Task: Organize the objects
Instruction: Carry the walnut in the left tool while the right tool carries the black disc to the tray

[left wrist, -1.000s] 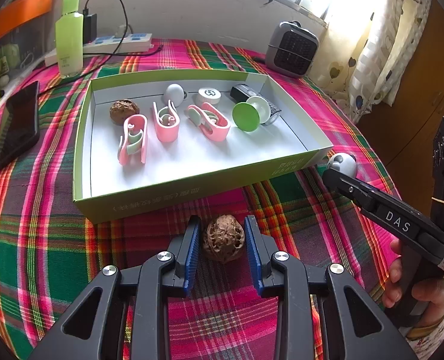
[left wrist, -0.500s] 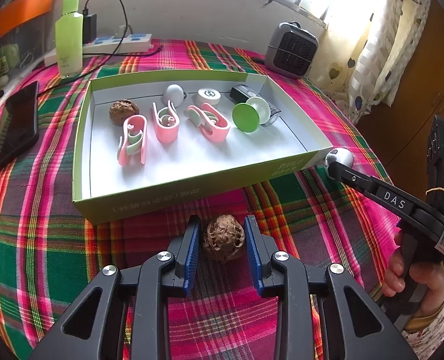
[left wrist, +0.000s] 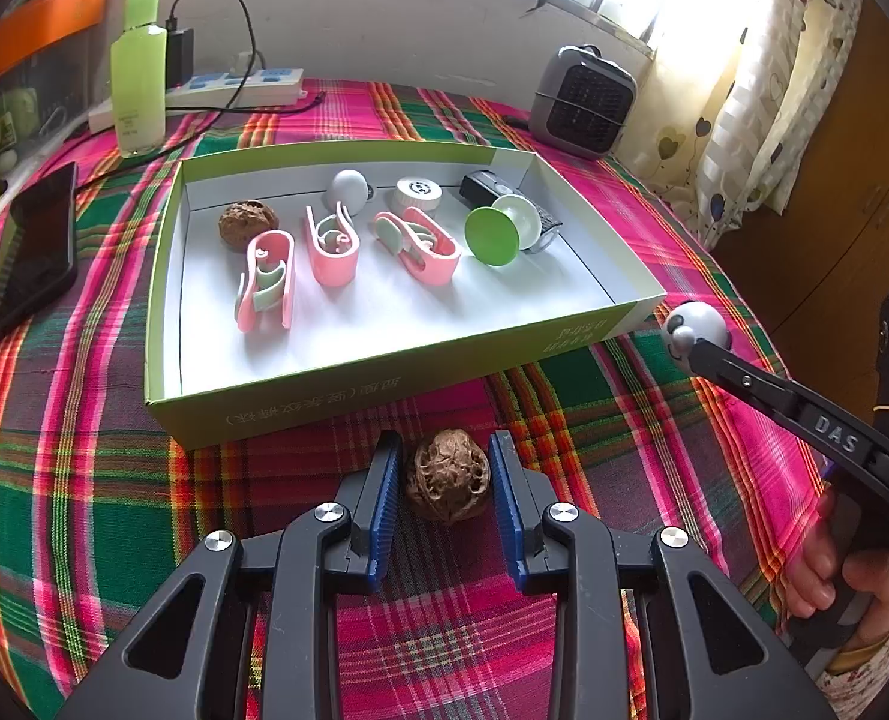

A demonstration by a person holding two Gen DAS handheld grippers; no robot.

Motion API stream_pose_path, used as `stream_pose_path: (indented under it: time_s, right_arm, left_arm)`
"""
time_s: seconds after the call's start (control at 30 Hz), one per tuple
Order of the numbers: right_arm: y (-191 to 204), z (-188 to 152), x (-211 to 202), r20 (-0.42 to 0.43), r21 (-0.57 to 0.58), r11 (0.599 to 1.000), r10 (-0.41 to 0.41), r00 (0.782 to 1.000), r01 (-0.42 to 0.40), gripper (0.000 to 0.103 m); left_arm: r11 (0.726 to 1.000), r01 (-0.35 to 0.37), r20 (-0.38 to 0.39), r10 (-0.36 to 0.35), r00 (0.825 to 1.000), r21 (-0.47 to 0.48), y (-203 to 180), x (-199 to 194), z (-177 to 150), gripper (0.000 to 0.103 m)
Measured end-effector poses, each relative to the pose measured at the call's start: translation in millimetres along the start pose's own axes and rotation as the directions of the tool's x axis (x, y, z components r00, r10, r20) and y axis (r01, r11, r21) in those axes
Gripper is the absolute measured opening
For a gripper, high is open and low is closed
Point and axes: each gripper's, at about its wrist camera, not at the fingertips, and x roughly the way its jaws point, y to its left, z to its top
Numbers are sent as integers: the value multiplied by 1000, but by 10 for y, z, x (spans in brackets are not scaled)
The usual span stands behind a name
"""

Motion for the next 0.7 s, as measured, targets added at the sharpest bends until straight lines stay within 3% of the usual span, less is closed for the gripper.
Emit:
stream_pose_path:
  time_s: [0.3,0.7]
  right_arm:
    - [28,-97,-102,-58,38,988,151,987,-149,12]
    - [237,-129,-105,-65,-7,983,181,981,-182,12]
  left_arm:
    - [1000,1,0,-1,1000,-1,-4,-11,0,27]
    - [1000,-17,8,17,1000,5,27,-46,-29,27]
